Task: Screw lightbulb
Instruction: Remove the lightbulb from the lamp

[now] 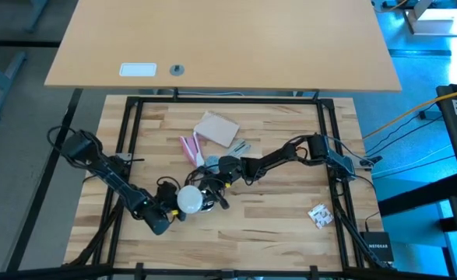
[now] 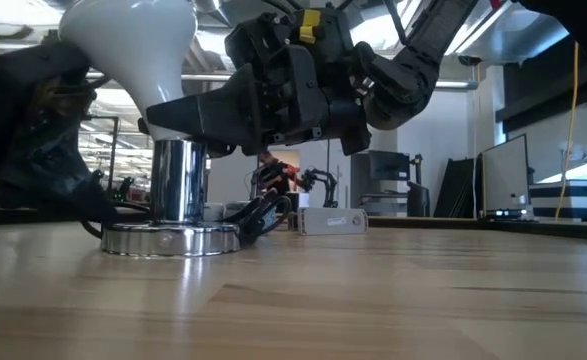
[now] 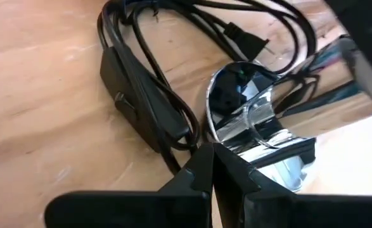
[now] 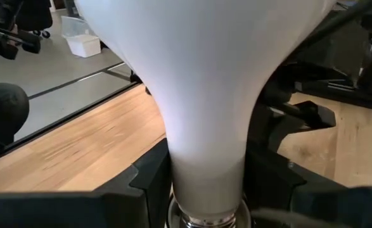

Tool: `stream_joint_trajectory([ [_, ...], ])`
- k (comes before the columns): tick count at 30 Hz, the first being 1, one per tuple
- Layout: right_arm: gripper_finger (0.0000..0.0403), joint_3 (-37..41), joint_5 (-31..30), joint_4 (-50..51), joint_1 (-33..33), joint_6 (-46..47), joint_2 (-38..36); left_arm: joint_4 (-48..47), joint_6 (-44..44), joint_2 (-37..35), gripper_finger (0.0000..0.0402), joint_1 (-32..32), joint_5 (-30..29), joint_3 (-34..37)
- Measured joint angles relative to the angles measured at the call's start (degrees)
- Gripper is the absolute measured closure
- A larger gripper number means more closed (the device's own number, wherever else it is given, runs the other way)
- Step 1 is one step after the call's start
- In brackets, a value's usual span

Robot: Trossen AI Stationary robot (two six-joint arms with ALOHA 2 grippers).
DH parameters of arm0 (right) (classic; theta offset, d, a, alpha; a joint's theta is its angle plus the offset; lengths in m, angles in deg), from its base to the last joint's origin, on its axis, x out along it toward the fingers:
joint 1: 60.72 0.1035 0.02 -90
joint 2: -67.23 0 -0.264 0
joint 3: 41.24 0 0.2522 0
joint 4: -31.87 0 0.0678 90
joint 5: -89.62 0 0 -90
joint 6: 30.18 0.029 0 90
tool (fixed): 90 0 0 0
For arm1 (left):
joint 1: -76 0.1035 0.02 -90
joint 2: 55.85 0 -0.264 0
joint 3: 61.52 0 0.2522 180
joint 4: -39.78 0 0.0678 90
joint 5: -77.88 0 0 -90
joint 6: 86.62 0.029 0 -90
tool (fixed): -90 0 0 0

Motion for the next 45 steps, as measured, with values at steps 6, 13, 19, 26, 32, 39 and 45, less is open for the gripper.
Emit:
stream_joint_trajectory([
  [6, 0.0235, 0.00, -0.42, -0.41, -0.04, -0.08, 0.00, 0.17, 1.73, -1.09, 0.0401, -0.02, -0.66, -0.03],
  [13, 0.0235, 0.00, 0.28, -3.23, -0.13, -0.22, 0.02, -0.68, 6.07, -5.25, 0.0401, -0.49, -1.18, -0.06],
  [19, 0.0235, 0.00, 0.45, -3.17, -0.20, -0.22, 0.02, -8.13, 8.95, -12.95, 0.0401, -1.69, -1.64, -0.10],
  [26, 0.0235, 0.00, 0.73, -5.21, -0.66, 0.06, 0.02, -17.78, 11.35, -22.92, 0.0401, -2.92, -4.50, -0.10],
  [32, 0.0235, -0.02, 1.81, -11.31, -2.10, 2.80, 0.02, -21.75, 14.82, -28.49, 0.0401, -3.11, -6.97, -0.12],
  [39, 0.0249, -0.07, 5.98, -11.80, -4.67, 4.16, -3.42, -25.04, 16.45, -31.39, 0.0401, -3.10, -10.28, -0.14],
  [45, 0.0242, -0.11, 13.82, -8.64, -6.61, 4.45, -8.50, -26.69, 16.87, -32.47, 0.0401, -3.10, -11.24, -0.14],
])
